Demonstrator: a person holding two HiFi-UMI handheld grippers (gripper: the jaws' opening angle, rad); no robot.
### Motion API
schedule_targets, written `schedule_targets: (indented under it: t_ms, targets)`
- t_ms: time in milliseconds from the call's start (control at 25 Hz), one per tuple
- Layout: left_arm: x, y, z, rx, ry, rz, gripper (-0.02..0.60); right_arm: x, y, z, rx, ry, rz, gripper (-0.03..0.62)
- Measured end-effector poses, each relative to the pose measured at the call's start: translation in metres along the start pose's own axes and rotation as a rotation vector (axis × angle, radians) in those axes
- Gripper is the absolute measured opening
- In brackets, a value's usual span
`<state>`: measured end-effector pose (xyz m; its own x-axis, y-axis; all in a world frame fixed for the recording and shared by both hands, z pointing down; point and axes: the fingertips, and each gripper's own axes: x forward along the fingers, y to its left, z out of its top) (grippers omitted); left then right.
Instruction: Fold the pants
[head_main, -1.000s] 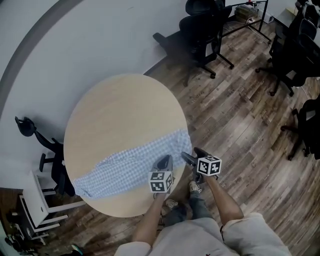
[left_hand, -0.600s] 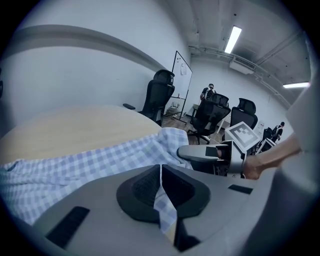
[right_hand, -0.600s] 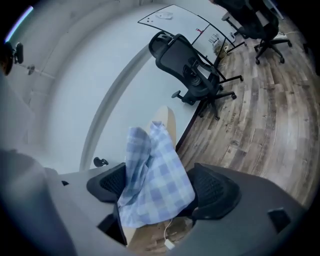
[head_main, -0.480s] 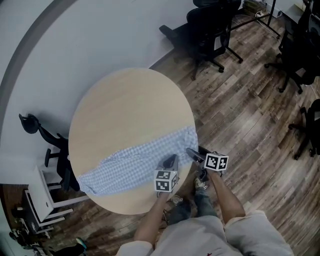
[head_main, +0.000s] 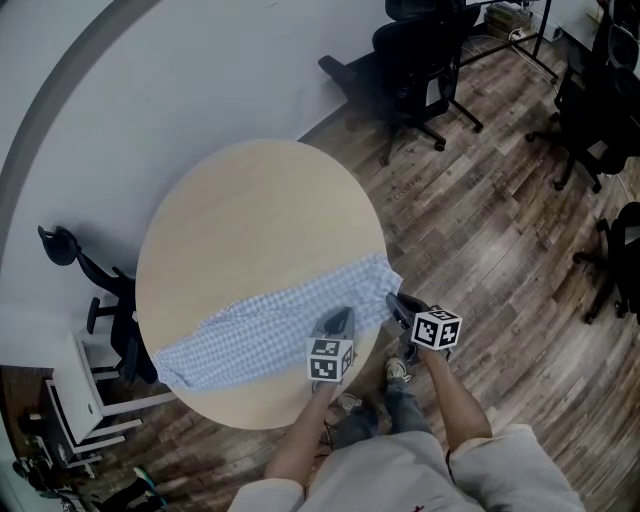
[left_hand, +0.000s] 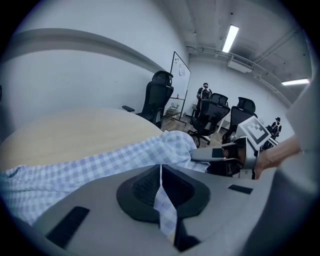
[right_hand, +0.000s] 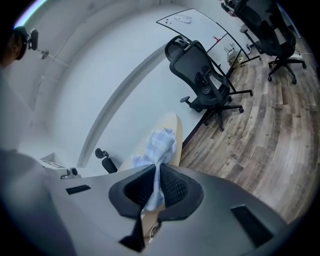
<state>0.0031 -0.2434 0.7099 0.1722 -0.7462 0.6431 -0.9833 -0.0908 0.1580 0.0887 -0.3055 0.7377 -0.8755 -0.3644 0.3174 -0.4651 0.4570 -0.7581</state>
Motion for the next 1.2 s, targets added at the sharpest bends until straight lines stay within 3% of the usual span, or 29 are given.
schedule_targets:
  t_ms: [400,640,920,1200]
  targets:
    - [0.002,-0.011,0.015,0.017,-0.026,-0.028,0.032,-0.039,-0.020,0.065,-0.079,-0.099,-0.070,0.044]
    - [-0.010,-0.024,0.016,0.031,-0.057,-0.044,0.032,-0.057,-0.006,0.077,-0.135,-0.133,-0.069,0.044]
    - [-0.063,0.005,-0.006,-0.015,-0.108,-0.002,0.032,-0.038,0.077,0.065,-0.252,-0.142,0.003,0.044]
    - [-0.148,0.072,-0.042,-0.081,-0.169,0.089,0.032,0.026,0.201,-0.003,-0.412,-0.053,0.107,0.044]
